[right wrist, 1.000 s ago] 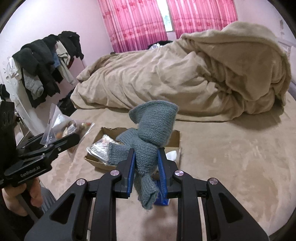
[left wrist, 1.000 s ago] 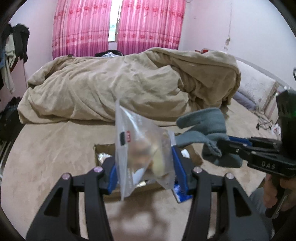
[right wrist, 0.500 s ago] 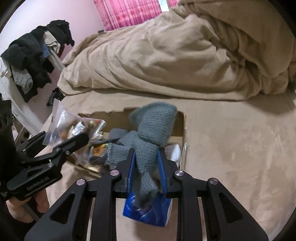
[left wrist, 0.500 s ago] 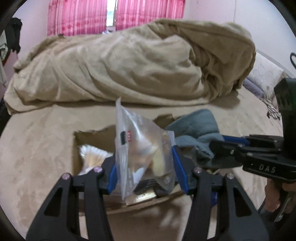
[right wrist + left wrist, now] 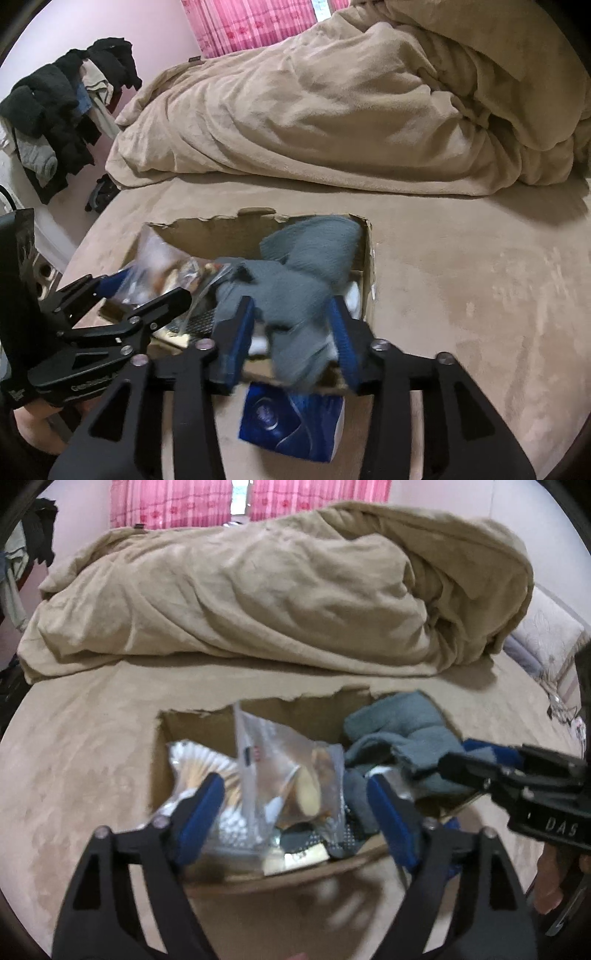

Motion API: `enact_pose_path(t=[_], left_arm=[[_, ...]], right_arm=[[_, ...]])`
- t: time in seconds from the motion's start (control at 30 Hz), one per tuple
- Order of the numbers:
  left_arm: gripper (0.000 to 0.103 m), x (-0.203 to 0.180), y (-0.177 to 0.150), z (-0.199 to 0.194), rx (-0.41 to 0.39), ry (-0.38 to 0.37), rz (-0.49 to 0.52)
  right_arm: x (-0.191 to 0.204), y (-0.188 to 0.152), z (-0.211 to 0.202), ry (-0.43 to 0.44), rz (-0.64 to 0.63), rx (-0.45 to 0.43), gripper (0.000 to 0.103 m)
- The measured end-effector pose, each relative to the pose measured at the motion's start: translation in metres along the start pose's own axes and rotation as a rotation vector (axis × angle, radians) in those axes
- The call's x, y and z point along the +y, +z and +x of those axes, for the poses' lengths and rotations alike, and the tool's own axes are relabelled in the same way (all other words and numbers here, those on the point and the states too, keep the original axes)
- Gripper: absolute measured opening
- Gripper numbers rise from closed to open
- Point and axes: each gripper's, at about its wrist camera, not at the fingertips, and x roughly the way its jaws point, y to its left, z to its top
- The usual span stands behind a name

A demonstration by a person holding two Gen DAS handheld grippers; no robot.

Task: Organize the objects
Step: 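Drop the clear bag into the box with left tool while right tool drops the glove in, then grasp the blue tissue pack with the right tool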

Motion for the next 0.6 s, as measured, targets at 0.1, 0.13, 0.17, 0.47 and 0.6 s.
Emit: enact_pose_path(t=[0.1, 0.13, 0.17, 0.47, 0.6], left_arm=[[0.082, 0.004, 0.001, -0.017, -0.004, -0.003, -0.020], [0.082, 0.004, 0.001, -0.022, -0.009, -0.005, -0.023], [0.082, 0.003, -0.001, -0.031, -0.018, -0.002, -0.017], [0.082, -0.015, -0.017, -0.109, -0.064, -0.005, 0.009], [0.093, -0.020, -0.030, -0.141, -0.084, -0.004, 0.004]], right_arm=[[0.003, -0.002, -0.013, 0.002, 0.008, -0.006, 0.055], [0.004, -0.004, -0.019, 0.002, 0.013, -0.010, 0.056], [0.006, -0.006, -0.026, 0.000, 0.016, -0.017, 0.057], [0.027, -0.035, -0.086, -0.023, -0.006, -0.046, 0.064], [0.033, -0.046, -0.110, -0.038, -0.010, -0.053, 0.064]])
